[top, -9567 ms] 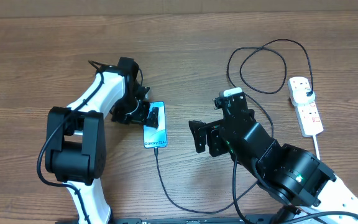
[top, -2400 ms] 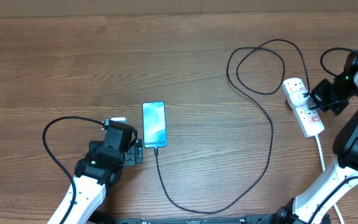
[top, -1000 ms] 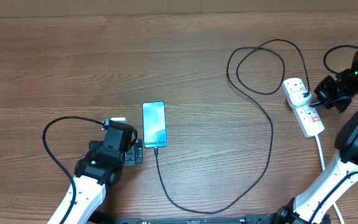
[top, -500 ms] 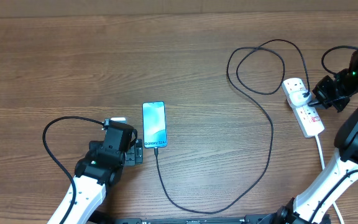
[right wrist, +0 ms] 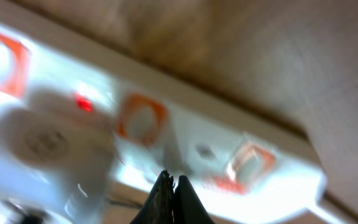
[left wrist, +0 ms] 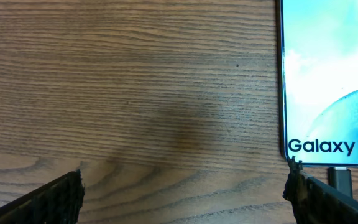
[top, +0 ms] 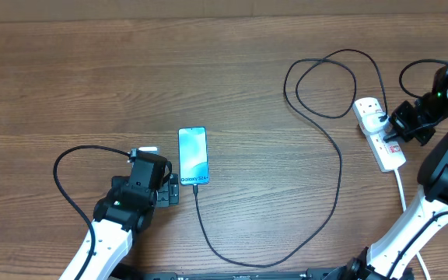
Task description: Plug charger to phone and switch on socket
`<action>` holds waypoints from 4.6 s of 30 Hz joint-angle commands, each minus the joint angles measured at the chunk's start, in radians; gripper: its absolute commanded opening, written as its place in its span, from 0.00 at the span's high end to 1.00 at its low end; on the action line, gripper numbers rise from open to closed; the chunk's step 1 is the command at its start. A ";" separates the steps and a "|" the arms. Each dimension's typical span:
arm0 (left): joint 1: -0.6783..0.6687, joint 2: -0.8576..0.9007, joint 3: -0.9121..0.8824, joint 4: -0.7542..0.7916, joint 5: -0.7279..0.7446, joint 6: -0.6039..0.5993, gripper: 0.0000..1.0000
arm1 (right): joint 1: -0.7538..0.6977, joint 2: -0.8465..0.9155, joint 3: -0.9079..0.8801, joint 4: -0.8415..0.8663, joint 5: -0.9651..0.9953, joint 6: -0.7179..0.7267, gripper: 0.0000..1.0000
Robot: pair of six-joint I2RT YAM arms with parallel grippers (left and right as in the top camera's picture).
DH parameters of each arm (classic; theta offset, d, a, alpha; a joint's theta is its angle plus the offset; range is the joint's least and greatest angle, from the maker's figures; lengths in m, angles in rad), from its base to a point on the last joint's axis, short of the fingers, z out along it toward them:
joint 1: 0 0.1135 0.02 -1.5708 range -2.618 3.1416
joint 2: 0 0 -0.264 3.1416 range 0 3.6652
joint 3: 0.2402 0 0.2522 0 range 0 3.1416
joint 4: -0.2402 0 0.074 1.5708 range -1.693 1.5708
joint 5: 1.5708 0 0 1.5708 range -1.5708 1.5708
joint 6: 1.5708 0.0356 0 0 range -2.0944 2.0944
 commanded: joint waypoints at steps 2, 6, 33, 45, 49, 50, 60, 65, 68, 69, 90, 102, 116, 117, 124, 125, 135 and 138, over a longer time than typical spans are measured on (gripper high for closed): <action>-0.006 0.009 -0.003 0.004 -0.003 -0.013 0.00 | -0.023 -0.104 0.130 -0.079 0.127 0.020 0.96; -0.006 0.009 -0.003 0.003 -0.003 -0.013 0.01 | -0.035 -0.298 0.174 -0.124 0.211 0.065 0.96; -0.006 0.009 -0.003 0.003 -0.003 -0.013 0.00 | 0.561 -0.947 0.172 0.813 -0.347 0.023 0.96; -0.006 0.009 -0.003 0.003 -0.003 -0.013 0.00 | 0.731 -1.378 -0.253 0.833 0.303 -0.303 0.85; -0.006 0.009 -0.003 0.003 -0.003 -0.013 0.00 | 0.642 -1.589 -0.459 0.872 0.303 -0.303 0.82; -0.006 0.009 -0.003 0.003 -0.003 -0.013 0.00 | 0.624 -1.621 -0.486 0.872 0.298 -0.303 0.82; -0.006 0.009 -0.003 0.004 -0.003 -0.013 0.01 | 0.508 -1.817 -0.536 0.779 0.105 -0.217 0.83; -0.006 0.009 -0.003 0.003 -0.003 -0.013 0.00 | 0.508 -1.969 -0.536 0.755 0.113 -0.245 0.84; -0.006 0.009 -0.003 0.003 -0.003 -0.013 0.00 | 0.508 -2.066 -0.534 0.755 0.113 -0.247 0.84; -0.006 0.009 -0.003 0.003 -0.003 -0.013 0.00 | 0.508 -2.095 -0.533 0.755 0.113 -0.249 0.84; -0.006 0.009 -0.003 0.003 -0.003 -0.013 0.00 | 0.480 -2.227 -0.462 0.919 0.101 -0.251 0.00; -0.006 0.009 -0.003 0.003 -0.003 -0.013 0.01 | 0.483 -2.225 -0.950 1.259 0.101 -0.197 0.00; -0.006 0.009 -0.003 0.003 -0.003 -0.013 0.00 | 0.483 -2.225 -1.633 1.514 0.151 0.122 0.00; -0.006 0.009 -0.003 0.003 -0.003 -0.013 0.00 | 0.483 -2.225 -1.654 1.521 0.163 0.126 0.00; -0.006 0.009 -0.003 0.004 -0.003 -0.013 0.00 | 0.483 -2.225 -1.717 1.509 0.226 0.125 0.00; -0.006 0.009 -0.003 0.003 -0.003 -0.013 0.00 | 0.483 -2.225 -1.717 1.495 0.225 0.125 0.00; -0.006 0.009 -0.003 0.003 -0.003 -0.013 0.00 | 0.483 -2.225 -1.749 1.394 0.267 0.126 0.00; -0.006 0.009 -0.003 0.003 -0.003 -0.013 0.00 | 0.483 -2.225 -1.778 1.432 0.268 0.126 0.00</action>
